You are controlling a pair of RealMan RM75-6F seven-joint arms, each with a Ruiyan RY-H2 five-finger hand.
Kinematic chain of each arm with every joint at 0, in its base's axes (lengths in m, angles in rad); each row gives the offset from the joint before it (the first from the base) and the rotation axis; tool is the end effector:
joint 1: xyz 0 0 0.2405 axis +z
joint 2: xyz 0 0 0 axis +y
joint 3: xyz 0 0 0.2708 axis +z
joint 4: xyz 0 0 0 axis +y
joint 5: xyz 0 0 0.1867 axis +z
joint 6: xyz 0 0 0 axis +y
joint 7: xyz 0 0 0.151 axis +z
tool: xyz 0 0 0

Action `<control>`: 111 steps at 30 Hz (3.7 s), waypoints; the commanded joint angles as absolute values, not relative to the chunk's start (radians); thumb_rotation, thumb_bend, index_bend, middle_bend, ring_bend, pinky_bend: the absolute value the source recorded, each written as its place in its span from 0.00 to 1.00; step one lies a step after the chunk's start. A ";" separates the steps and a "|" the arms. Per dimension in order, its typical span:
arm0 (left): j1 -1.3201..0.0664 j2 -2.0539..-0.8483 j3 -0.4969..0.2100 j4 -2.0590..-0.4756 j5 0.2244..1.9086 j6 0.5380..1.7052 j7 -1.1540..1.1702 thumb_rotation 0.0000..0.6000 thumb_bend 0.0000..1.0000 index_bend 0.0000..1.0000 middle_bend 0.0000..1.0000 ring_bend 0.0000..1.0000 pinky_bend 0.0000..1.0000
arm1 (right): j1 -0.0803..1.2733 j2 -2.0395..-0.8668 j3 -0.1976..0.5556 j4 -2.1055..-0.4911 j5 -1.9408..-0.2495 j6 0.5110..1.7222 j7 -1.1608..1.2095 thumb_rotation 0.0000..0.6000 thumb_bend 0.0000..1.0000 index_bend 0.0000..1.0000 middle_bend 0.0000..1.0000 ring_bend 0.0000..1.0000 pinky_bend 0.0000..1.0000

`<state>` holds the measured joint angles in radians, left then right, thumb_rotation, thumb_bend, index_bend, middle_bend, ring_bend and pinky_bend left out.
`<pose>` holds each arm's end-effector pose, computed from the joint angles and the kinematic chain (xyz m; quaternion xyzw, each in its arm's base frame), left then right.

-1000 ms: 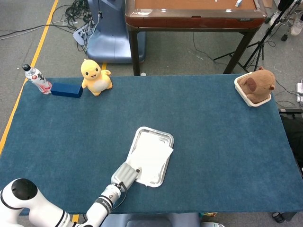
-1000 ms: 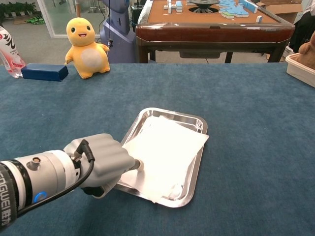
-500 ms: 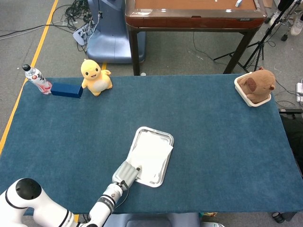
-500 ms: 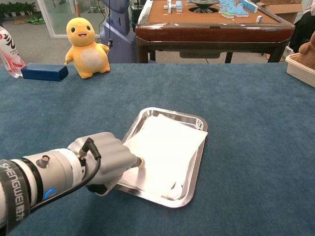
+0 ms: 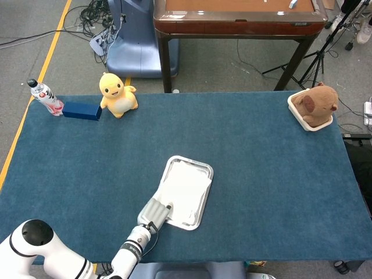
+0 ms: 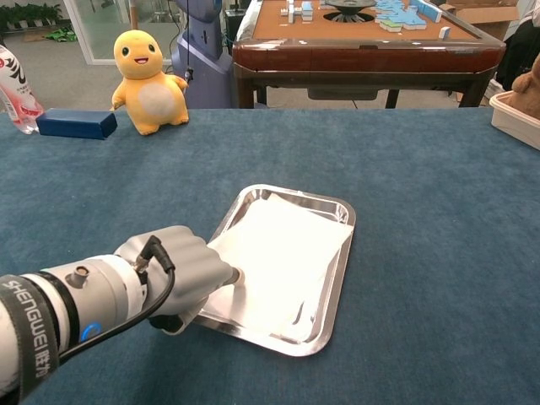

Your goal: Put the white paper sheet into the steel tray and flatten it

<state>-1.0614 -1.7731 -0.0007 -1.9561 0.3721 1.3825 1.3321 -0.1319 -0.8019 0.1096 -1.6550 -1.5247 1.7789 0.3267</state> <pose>-0.0801 0.2544 -0.0694 -0.8807 -0.2361 -0.1017 0.3978 -0.3054 -0.1246 0.3249 0.5100 -0.3280 0.4595 0.6490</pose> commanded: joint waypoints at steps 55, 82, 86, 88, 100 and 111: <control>-1.086 -1.816 -0.039 -1.980 0.329 1.428 1.356 1.00 0.94 0.11 1.00 0.84 0.86 | -0.146 -0.796 0.130 -1.655 -1.519 1.816 0.362 1.00 0.00 0.20 0.30 0.16 0.33; -1.088 -1.826 -0.047 -1.964 0.330 1.427 1.353 1.00 0.94 0.10 1.00 0.84 0.86 | -0.149 -0.795 0.132 -1.658 -1.515 1.816 0.370 1.00 0.00 0.20 0.30 0.16 0.33; -1.087 -1.824 -0.045 -1.968 0.332 1.430 1.353 1.00 0.94 0.10 1.00 0.84 0.86 | -0.149 -0.795 0.133 -1.657 -1.514 1.816 0.372 1.00 0.00 0.20 0.30 0.16 0.33; -1.086 -1.823 -0.043 -1.973 0.333 1.432 1.353 1.00 0.94 0.10 1.00 0.84 0.87 | -0.149 -0.795 0.133 -1.657 -1.513 1.815 0.372 1.00 0.00 0.20 0.30 0.16 0.33; -1.082 -1.817 -0.027 -2.015 0.363 1.455 1.355 1.00 0.94 0.10 1.00 0.84 0.87 | -0.151 -0.795 0.136 -1.657 -1.512 1.820 0.379 1.00 0.00 0.20 0.31 0.16 0.33; -1.048 -1.730 0.011 -2.113 0.455 1.527 1.326 1.00 0.94 0.10 1.00 0.84 0.87 | -0.146 -0.798 0.134 -1.660 -1.513 1.810 0.367 1.00 0.00 0.20 0.31 0.16 0.33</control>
